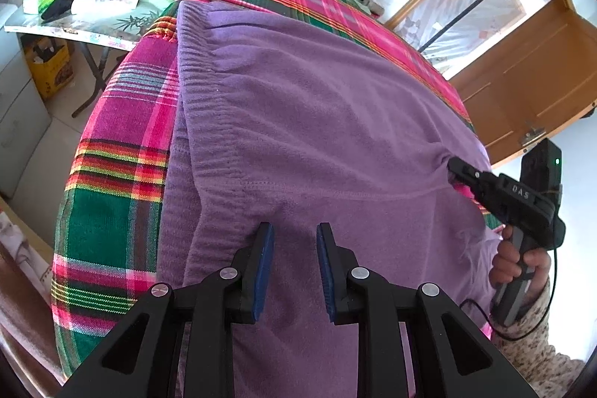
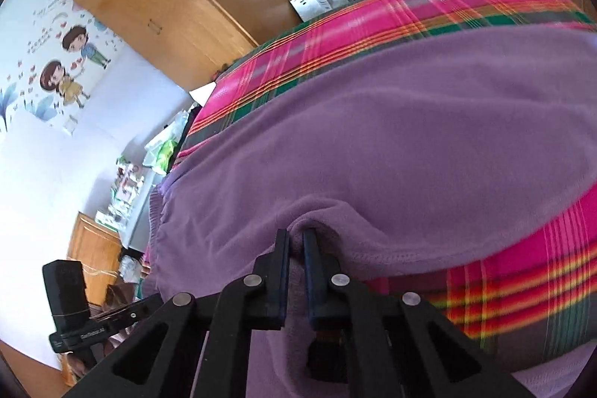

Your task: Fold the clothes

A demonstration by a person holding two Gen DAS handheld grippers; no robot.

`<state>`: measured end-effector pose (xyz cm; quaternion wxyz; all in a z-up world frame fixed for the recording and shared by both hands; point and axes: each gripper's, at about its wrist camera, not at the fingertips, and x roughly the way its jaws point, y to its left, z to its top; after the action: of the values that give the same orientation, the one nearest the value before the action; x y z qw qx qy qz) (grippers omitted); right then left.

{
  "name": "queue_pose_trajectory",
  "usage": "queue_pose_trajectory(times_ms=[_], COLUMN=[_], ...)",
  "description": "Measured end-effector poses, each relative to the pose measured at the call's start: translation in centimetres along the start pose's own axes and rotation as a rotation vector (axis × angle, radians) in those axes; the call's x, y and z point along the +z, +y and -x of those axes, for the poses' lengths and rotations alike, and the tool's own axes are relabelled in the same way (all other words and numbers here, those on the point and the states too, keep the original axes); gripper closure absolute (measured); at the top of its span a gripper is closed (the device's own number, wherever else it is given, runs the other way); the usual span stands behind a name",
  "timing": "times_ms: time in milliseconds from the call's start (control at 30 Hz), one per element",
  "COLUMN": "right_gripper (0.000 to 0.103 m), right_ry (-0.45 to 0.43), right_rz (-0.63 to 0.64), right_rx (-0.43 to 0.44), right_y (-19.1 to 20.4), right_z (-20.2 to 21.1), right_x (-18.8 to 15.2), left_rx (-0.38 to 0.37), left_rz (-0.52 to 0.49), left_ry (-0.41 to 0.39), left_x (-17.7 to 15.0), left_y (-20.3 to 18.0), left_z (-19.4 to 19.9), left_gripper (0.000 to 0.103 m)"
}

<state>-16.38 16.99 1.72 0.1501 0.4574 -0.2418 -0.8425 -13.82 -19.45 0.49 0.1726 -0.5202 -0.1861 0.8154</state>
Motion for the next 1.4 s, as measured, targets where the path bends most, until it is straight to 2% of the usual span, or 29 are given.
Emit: queue_pose_trajectory(times_ms=[167,267,367,600,800,1100,1400], right_gripper=[0.094,0.093,0.088,0.086,0.083,0.082,0.079], right_ry=[0.044,0.051,0.040,-0.031,-0.093,-0.145,-0.226], right_rz=[0.074,0.073,0.064,0.047,0.043,0.138,0.206], right_rx=[-0.015,0.001,0.001,0.005,-0.029,-0.091,-0.095], right_y=[0.7,0.3,-0.1,-0.6,-0.9,0.7,3.1], right_z=[-1.0,-0.4,0.6,4.4,8.0,12.7,16.8], right_x=[0.3,0.2,-0.2,-2.2,-4.4,-7.8,-9.8], left_rx=[-0.001,-0.003,0.000,0.023,0.039,0.072,0.071], left_rz=[0.003,0.007,0.008,0.009,0.019,0.052,0.076], left_ry=[-0.004,-0.002,-0.002,-0.002,-0.020,-0.072,-0.109], left_x=[-0.1,-0.1,0.0,-0.2,-1.1,-3.8,-7.1], left_y=[0.0,0.1,0.1,-0.2,0.2,1.5,2.4], left_z=[0.0,0.0,-0.1,0.2,1.5,5.4,8.4], left_gripper=[0.079,0.079,0.079,0.079,0.079,0.079,0.079])
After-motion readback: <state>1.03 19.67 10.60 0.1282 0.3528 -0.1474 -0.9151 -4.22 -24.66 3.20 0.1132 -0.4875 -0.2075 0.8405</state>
